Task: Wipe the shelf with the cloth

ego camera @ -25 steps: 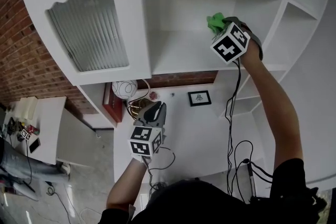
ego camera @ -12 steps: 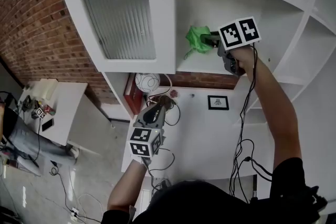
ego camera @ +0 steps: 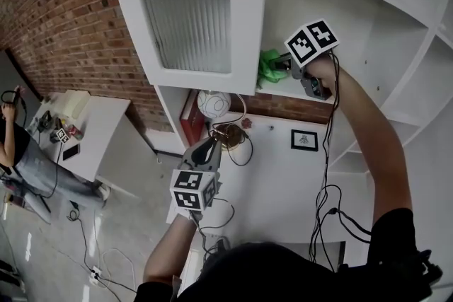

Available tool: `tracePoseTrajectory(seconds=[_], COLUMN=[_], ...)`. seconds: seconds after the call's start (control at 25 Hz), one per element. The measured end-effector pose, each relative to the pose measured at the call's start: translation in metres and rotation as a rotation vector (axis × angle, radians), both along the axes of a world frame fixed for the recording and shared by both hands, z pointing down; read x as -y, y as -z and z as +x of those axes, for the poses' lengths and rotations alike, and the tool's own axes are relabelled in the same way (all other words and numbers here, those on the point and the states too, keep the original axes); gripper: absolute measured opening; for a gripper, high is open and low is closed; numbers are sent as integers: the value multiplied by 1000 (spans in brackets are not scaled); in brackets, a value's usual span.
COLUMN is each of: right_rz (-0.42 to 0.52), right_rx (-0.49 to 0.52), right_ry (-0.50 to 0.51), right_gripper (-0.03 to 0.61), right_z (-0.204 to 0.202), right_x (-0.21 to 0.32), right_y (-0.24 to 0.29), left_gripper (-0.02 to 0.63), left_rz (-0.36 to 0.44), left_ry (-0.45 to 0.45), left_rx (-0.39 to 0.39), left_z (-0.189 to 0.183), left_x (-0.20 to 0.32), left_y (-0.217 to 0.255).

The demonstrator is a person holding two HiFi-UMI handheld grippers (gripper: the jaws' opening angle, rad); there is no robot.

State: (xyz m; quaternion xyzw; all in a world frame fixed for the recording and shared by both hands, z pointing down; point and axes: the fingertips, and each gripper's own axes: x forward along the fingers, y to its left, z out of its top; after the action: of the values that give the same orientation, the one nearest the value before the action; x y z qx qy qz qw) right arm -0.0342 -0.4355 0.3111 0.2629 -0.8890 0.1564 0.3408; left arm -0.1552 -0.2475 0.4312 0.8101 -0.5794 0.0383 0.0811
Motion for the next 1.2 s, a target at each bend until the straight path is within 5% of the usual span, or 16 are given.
tracePoseTrajectory(seconds=[0.56,1.2], right_rz=[45,53], right_rx=[-74,-125], right_ry=[-28,-192], right_gripper=[89,89], right_z=[24,123], right_x=[-1,-3], right_y=[-5,-7], left_gripper=[46,46], left_rz=[-1,2], left_ry=[-68,-218], left_rx=[-8,-16], left_z=[25,79], left_x=[11,30], left_y=[-2,-3])
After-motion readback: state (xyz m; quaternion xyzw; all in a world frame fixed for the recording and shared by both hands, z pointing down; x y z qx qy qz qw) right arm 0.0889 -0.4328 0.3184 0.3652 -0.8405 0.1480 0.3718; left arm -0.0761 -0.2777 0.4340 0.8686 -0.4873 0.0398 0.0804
